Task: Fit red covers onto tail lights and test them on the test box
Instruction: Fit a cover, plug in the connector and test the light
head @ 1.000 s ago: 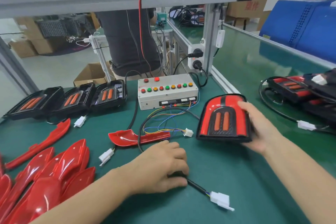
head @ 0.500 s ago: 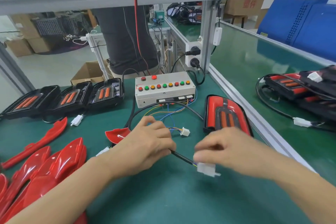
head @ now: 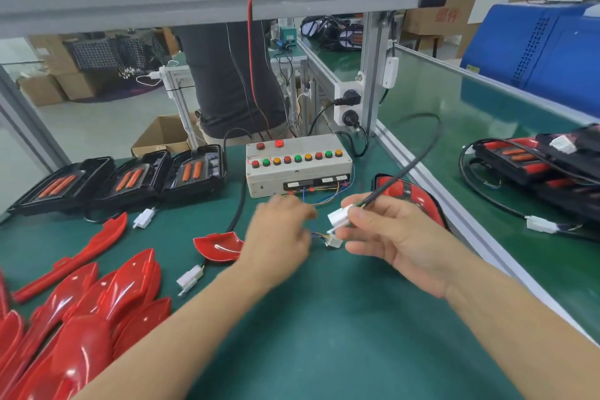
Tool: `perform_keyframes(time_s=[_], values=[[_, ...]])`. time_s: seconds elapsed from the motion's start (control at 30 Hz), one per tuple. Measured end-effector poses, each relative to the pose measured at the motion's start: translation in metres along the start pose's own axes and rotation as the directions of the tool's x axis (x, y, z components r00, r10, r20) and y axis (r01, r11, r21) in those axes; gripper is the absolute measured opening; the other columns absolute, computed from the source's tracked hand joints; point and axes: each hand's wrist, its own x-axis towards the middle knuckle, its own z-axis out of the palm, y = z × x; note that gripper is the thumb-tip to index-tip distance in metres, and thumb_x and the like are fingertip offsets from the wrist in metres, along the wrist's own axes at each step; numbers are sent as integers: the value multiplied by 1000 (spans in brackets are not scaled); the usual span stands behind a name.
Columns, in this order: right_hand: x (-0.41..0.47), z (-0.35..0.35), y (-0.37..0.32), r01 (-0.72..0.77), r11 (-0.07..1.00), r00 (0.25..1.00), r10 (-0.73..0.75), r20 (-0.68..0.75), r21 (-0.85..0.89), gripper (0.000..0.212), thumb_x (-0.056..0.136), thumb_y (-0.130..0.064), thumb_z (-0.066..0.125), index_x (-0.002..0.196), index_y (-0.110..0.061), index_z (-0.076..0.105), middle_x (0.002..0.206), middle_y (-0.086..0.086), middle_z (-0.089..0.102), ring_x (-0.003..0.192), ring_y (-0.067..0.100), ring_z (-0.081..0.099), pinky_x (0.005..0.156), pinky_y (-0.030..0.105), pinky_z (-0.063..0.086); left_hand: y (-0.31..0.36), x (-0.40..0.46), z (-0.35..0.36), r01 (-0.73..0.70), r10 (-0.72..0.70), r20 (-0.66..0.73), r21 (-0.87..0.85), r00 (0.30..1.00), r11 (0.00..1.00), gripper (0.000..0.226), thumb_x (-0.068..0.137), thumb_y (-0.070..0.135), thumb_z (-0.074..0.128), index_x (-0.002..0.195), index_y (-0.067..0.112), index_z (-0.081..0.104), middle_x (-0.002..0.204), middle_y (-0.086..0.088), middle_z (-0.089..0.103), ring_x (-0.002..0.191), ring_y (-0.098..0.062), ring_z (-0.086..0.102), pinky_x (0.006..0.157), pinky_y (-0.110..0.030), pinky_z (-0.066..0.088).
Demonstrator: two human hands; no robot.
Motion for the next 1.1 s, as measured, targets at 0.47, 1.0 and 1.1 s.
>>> perform_keyframes(time_s=[0.47,1.0,1.1], values=[[27,17,21,47,989,966,-81,-244,-143,6,87,-13,69,83,-8,68,62,-4,70,58,12,70,50,18,53,-45,-7,0,282,-433,117,-897,894,340,16,70,10,79,78,17,68,69,4,70,64,-5,62,66,-10,48],[47,50,32,46,998,972,-56,-230,-50,11,89,-13,67,82,-4,68,58,-1,66,51,8,64,45,17,50,-49,-26,-14,325,-397,229,-926,889,191,29,56,23,79,77,6,69,69,-8,69,54,-12,56,60,-20,46],[48,51,34,47,998,974,-54,-219,-38,12,89,-14,67,81,-5,68,58,-1,66,51,8,64,46,17,50,-47,-27,-17,332,-370,234,-914,899,231,21,59,19,79,74,7,70,66,-8,69,49,-11,54,50,-17,44]])
